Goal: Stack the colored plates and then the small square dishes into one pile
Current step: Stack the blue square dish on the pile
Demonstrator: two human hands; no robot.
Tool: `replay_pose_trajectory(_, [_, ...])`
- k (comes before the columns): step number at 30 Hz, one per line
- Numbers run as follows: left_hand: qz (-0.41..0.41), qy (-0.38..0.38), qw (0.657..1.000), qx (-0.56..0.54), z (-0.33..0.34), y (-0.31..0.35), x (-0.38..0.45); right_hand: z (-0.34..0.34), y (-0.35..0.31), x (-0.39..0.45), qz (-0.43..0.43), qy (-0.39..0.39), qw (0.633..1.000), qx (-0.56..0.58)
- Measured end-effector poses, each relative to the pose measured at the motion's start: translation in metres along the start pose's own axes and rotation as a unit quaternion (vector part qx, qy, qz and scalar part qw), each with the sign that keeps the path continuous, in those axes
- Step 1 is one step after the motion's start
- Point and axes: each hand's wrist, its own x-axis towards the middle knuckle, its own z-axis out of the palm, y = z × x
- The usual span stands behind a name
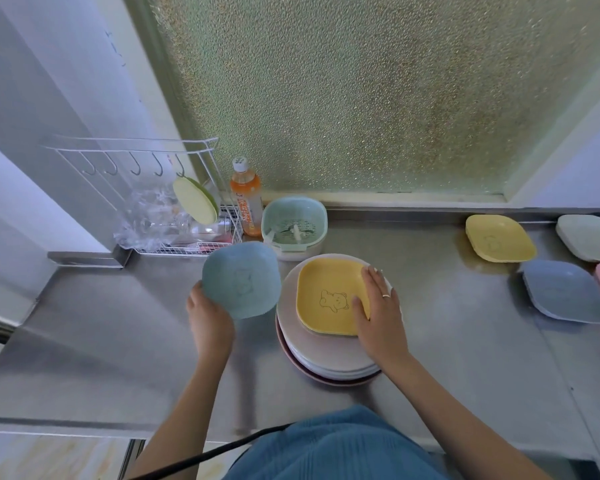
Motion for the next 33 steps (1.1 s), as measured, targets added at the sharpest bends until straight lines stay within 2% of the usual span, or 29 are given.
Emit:
replay_pose_trajectory(3, [0.060,-0.037,0.997,-0.036,0.013,0.022,-0.016,-0.001,-0.016,0.006,0.002,0.002,0.998,0.069])
replay_pose_trajectory(7, [0.112,-0.077,0.988,-0.067,0.028,0.047,-0.045,-0.004,-0.029,0.014,0.085,-0.035,0.980,0.175])
replay_pose_trajectory(11, [0.149,-0.107,0.981,-0.065,0.033,0.061,-0.058,0.001,-0.024,0.016,0.114,0.006,0.957,0.268])
replay_pose_trajectory(17, [0.182,-0.155,0.971,0.011,0.035,0.067,-0.072,-0.013,-0.017,0.015,0.174,0.064,0.898,0.399])
replay_pose_trajectory(19, [0.183,-0.164,0.969,0.030,0.038,0.068,-0.074,-0.014,-0.014,0.015,0.186,0.071,0.891,0.409])
replay_pose_trajectory(23, [0.192,-0.171,0.964,0.069,0.042,0.070,-0.076,-0.014,-0.006,0.018,0.173,0.044,0.905,0.385])
replay_pose_trajectory(28, [0.224,-0.201,0.949,0.092,0.051,0.062,-0.078,-0.006,0.009,0.014,0.204,0.014,0.919,0.338])
replay_pose_trajectory(33, [0.236,-0.184,0.937,0.180,0.056,0.049,-0.073,0.000,0.015,0.007,0.184,0.004,0.935,0.302])
